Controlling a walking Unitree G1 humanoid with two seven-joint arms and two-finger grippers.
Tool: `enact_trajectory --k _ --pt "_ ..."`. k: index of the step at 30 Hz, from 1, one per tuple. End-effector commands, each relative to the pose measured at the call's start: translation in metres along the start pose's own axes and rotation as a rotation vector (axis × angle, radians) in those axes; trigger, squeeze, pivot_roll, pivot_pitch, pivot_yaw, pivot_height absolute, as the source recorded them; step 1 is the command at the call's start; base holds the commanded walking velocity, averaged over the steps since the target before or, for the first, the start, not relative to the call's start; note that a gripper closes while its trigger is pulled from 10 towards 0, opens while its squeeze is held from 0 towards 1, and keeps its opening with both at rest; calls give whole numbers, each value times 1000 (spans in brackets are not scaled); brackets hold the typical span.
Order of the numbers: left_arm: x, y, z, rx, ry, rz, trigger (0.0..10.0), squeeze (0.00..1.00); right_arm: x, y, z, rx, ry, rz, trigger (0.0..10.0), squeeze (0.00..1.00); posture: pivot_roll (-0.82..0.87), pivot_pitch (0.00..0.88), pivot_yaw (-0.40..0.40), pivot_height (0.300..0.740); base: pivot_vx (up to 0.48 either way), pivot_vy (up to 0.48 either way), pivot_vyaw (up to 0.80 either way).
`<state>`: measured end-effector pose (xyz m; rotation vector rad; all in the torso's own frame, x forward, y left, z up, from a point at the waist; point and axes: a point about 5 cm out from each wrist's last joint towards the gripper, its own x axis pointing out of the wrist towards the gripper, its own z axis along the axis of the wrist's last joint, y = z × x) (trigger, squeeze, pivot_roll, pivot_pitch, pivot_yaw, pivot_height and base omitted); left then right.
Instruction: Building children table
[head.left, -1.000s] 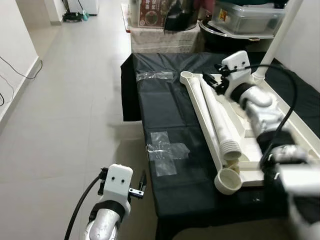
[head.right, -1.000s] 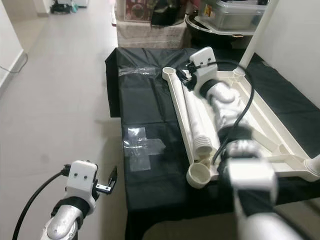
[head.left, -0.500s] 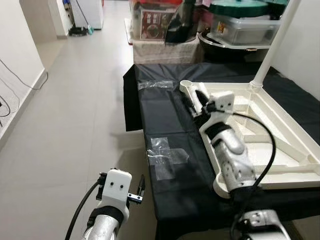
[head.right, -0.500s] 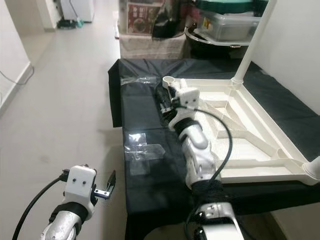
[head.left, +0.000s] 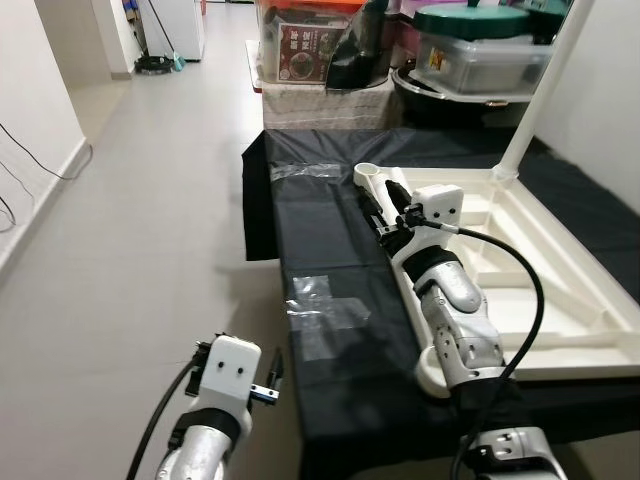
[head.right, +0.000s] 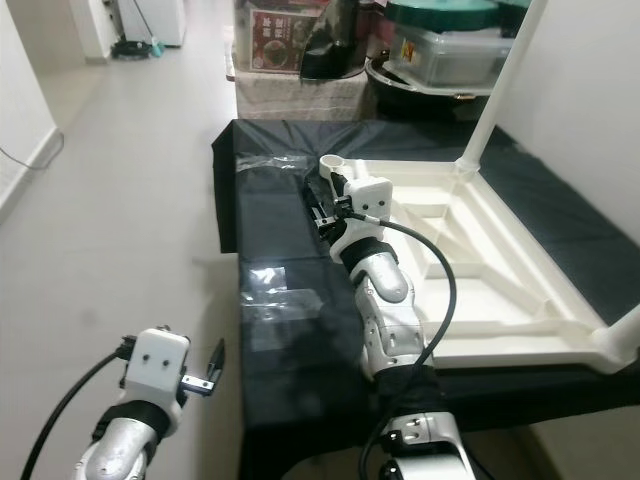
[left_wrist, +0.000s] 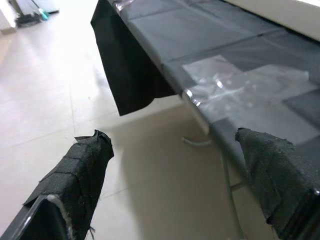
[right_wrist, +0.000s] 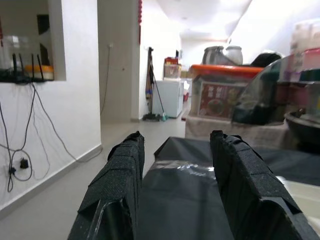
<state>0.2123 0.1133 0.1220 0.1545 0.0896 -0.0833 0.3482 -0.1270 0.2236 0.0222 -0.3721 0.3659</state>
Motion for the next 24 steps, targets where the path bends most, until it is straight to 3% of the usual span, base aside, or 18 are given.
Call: enact_trajectory --k 1,9,15,24 --pt "1 -4 -5 7 24 -15 10000 0 -8 -6 -4 9 34 -40 10000 0 73 48 -64 740 0 -458 0" --pt "1 -3 -5 9 24 -5 10000 0 -8 -2 -5 37 67 9 10000 0 71 50 -66 740 -127 -421 0" --pt "2 -2 -4 7 24 2 10000 0 -10 2 -6 47 73 46 10000 0 73 54 -67 740 0 0 0" --pt "2 -2 -3 5 22 2 10000 0 -13 8 -6 1 85 74 10000 0 72 57 -65 740 0 0 794"
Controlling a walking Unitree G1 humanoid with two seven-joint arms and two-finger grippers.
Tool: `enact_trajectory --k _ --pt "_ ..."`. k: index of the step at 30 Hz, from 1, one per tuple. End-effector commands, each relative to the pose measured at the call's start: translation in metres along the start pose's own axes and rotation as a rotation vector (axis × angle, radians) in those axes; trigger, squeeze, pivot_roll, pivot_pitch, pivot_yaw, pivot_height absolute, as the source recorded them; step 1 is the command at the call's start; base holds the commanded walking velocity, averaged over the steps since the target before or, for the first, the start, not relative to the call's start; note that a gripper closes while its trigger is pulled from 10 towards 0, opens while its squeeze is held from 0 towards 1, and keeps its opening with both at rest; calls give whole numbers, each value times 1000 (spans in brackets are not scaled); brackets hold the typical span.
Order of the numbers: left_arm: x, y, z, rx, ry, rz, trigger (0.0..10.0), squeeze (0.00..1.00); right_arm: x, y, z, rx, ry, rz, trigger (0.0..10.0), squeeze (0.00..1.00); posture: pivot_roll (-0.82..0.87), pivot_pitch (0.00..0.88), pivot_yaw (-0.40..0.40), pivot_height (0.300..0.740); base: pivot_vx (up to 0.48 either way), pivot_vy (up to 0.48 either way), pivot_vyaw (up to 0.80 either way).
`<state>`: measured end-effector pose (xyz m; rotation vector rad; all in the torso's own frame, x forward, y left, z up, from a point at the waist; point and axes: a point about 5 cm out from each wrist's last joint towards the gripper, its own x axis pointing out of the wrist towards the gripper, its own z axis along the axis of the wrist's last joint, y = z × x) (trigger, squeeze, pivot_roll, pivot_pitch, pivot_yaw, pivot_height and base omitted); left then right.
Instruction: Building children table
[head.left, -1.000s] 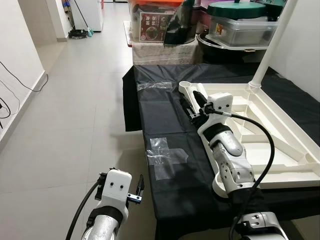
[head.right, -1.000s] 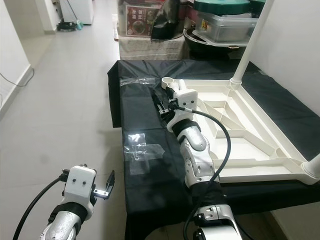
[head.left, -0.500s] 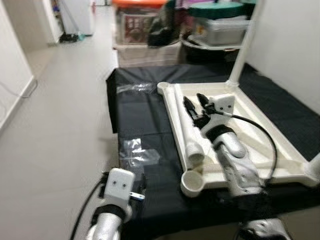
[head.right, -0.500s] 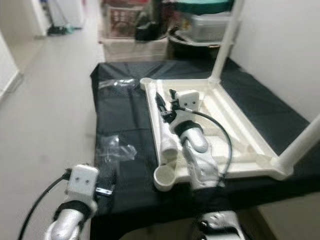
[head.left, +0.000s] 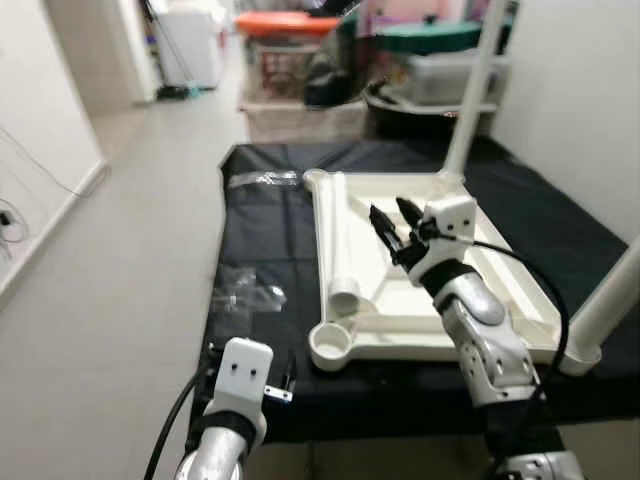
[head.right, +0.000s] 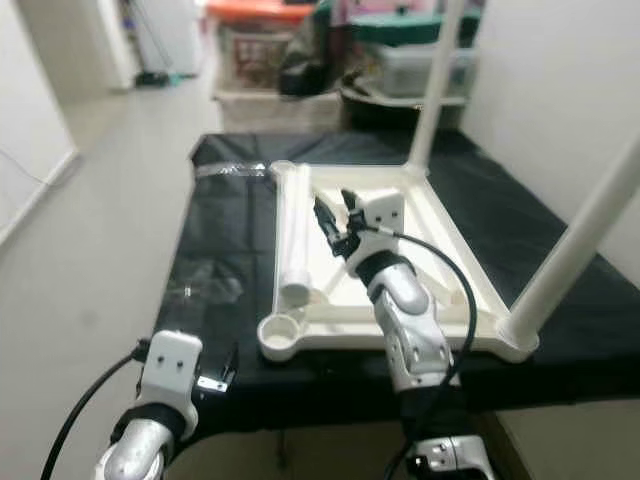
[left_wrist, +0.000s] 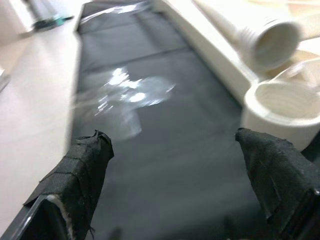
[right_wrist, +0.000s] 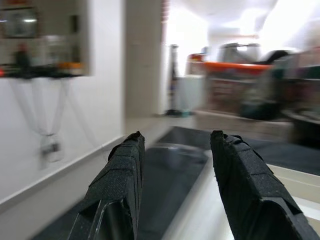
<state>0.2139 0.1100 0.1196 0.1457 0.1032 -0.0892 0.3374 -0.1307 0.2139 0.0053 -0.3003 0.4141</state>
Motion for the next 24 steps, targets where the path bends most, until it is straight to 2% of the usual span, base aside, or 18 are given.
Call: enact_trajectory --k 1,10,14,19,24 --pt "0 1 -2 12 10 9 10000 0 1 7 -2 -10 20 27 10000 0 71 56 -67 740 0 0 794" --pt "-1 1 -2 5 13 8 10000 0 -4 -2 -12 -61 112 2 10000 0 65 59 -63 740 0 0 88" --pt "-2 1 -3 2 17 5 10000 0 -17 -7 -19 -108 146 -12 10000 0 61 59 -61 740 0 0 0" --pt "-3 0 -3 -4 19 2 10000 0 -37 -6 -31 -128 203 -30 10000 0 60 65 -58 740 0 0 0" --pt "-5 0 -3 -7 21 0 10000 0 -40 -7 -32 -137 212 -66 10000 0 58 71 -52 740 0 0 0"
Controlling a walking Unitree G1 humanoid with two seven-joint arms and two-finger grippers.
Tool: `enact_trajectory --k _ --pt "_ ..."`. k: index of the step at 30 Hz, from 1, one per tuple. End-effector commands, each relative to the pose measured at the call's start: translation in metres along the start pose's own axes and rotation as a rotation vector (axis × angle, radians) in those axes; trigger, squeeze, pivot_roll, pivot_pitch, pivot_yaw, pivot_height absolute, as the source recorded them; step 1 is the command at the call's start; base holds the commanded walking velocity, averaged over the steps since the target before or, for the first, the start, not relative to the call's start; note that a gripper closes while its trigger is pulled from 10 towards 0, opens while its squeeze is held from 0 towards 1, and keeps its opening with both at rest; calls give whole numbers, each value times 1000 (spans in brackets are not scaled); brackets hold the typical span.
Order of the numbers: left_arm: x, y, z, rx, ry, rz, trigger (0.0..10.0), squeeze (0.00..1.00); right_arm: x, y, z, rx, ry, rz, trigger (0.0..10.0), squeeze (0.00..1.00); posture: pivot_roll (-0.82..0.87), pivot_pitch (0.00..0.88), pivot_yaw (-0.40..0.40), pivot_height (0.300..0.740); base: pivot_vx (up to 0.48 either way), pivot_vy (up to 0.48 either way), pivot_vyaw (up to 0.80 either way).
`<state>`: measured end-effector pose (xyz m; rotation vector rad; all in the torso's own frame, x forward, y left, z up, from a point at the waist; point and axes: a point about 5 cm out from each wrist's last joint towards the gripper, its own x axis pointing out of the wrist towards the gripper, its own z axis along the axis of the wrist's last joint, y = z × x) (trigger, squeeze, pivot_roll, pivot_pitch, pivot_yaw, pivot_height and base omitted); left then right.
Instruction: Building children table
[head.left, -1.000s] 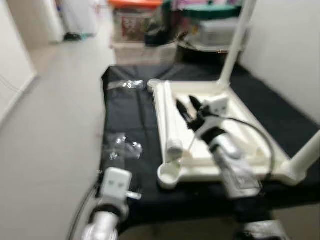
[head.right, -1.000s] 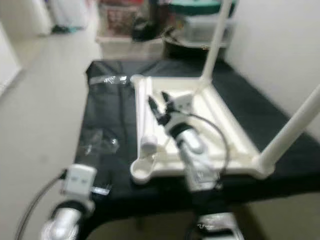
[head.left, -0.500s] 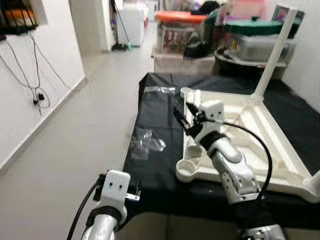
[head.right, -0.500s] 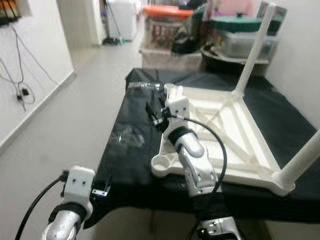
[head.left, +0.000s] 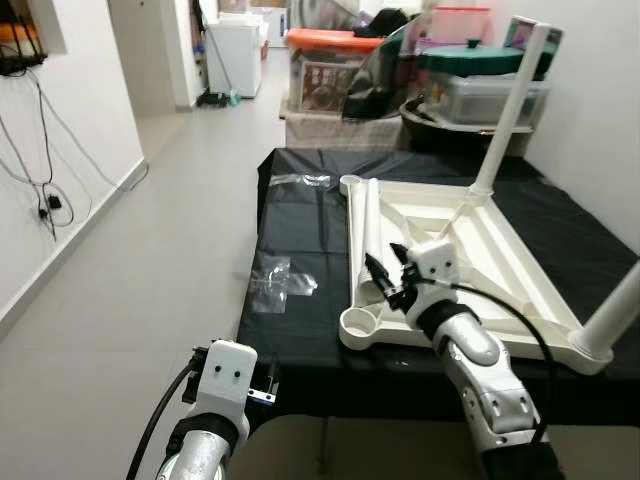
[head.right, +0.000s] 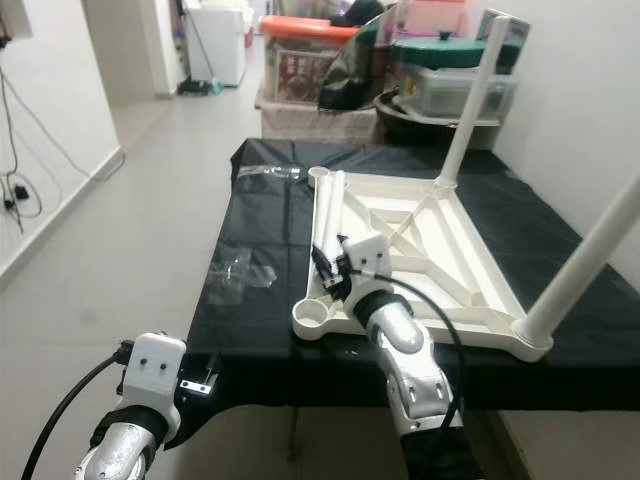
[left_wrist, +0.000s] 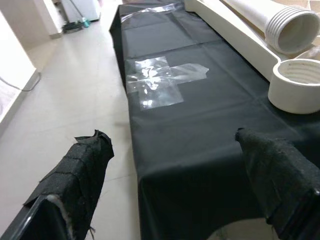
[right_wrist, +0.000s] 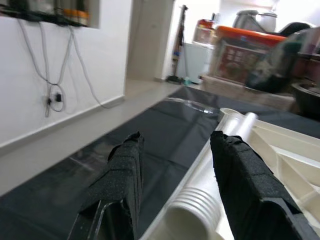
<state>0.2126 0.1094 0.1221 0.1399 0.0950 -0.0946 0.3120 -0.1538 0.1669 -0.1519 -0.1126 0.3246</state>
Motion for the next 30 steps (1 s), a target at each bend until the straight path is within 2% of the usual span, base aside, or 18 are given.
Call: enact_trajectory --k 1,15,20,25,30 --pt "-4 0 -5 -4 30 4 10000 0 4 1 7 -9 -14 -10 10000 0 59 77 -49 740 0 0 0" --pt "-9 -3 -4 -17 34 -3 10000 0 21 -11 29 16 -112 -177 10000 0 64 76 -55 740 0 0 0" --pt "-8 -3 -3 -16 29 -5 10000 0 23 -11 30 21 -112 -186 10000 0 62 72 -54 740 0 0 0" --pt "-6 -1 -1 -15 10 5 10000 0 22 -1 30 62 -124 -166 10000 0 62 66 -55 740 0 0 -738" --pt "-2 8 12 -10 -63 55 10000 0 17 12 28 84 -136 -134 10000 0 62 55 -53 740 0 0 0"
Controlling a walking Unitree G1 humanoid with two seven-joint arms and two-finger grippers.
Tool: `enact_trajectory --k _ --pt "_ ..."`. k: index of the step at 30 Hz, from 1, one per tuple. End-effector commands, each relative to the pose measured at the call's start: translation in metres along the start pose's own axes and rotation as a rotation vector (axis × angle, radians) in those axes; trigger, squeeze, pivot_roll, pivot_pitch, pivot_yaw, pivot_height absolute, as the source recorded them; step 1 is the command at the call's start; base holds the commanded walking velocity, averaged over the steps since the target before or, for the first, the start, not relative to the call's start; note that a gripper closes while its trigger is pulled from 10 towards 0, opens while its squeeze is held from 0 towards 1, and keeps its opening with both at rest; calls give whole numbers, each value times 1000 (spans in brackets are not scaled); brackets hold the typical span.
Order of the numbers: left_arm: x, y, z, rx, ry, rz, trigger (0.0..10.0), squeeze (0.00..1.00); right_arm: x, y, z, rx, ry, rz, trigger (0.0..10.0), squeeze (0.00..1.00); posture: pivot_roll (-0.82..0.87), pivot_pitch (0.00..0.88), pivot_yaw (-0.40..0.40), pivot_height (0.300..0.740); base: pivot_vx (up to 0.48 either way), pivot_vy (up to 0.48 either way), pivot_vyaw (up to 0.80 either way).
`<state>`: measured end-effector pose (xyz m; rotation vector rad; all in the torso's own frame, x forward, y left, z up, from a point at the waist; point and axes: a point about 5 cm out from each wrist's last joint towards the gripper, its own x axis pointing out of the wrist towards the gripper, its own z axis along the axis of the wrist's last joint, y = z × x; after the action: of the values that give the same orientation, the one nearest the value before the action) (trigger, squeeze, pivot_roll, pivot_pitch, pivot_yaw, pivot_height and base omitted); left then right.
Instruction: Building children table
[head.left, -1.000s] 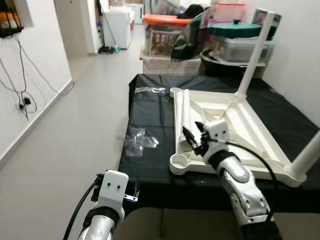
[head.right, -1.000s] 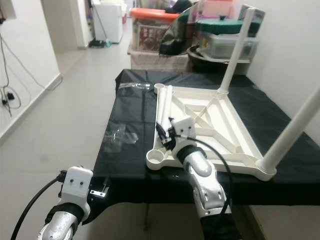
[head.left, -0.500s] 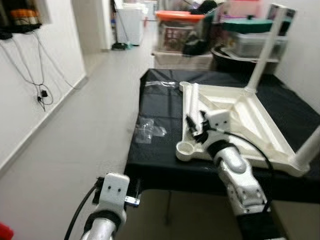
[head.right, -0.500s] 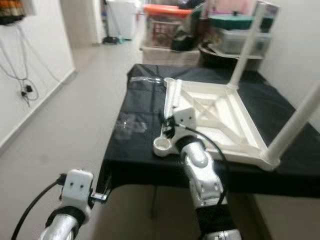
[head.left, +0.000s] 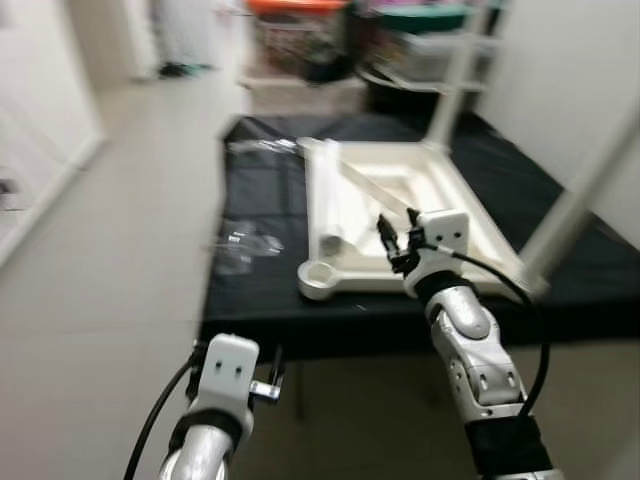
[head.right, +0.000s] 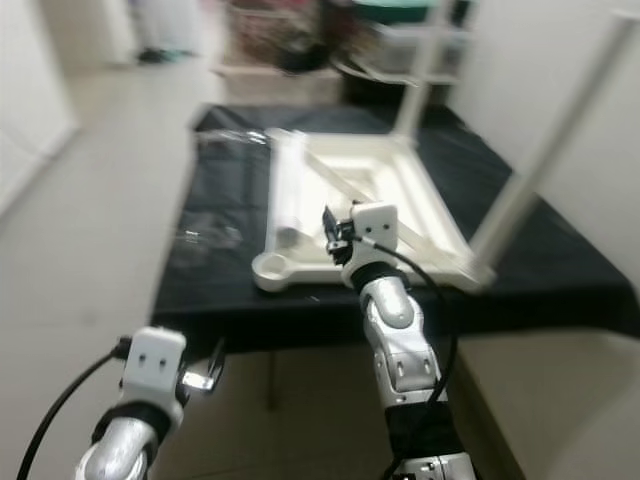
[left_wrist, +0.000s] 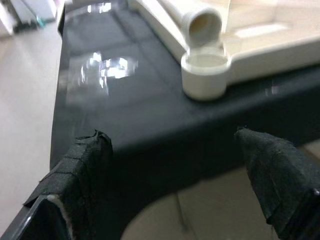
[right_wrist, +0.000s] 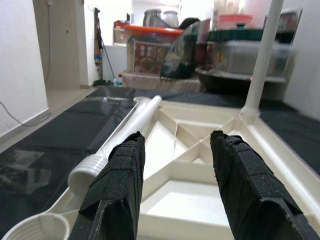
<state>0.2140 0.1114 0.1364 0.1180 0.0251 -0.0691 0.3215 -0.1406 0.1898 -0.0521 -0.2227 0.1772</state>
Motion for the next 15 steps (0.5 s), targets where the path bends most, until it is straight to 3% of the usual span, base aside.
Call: enact_trajectory --k 1,5,15 --pt "0 6 0 13 -8 35 10000 0 0 8 4 23 -20 27 10000 0 62 55 -53 740 0 0 0" --pt "5 12 6 21 -34 57 10000 0 0 10 3 34 -19 23 10000 0 66 46 -52 740 137 0 0" --pt "11 21 13 81 -90 66 10000 0 6 10 4 44 -32 8 10000 0 75 35 -52 740 341 0 0"
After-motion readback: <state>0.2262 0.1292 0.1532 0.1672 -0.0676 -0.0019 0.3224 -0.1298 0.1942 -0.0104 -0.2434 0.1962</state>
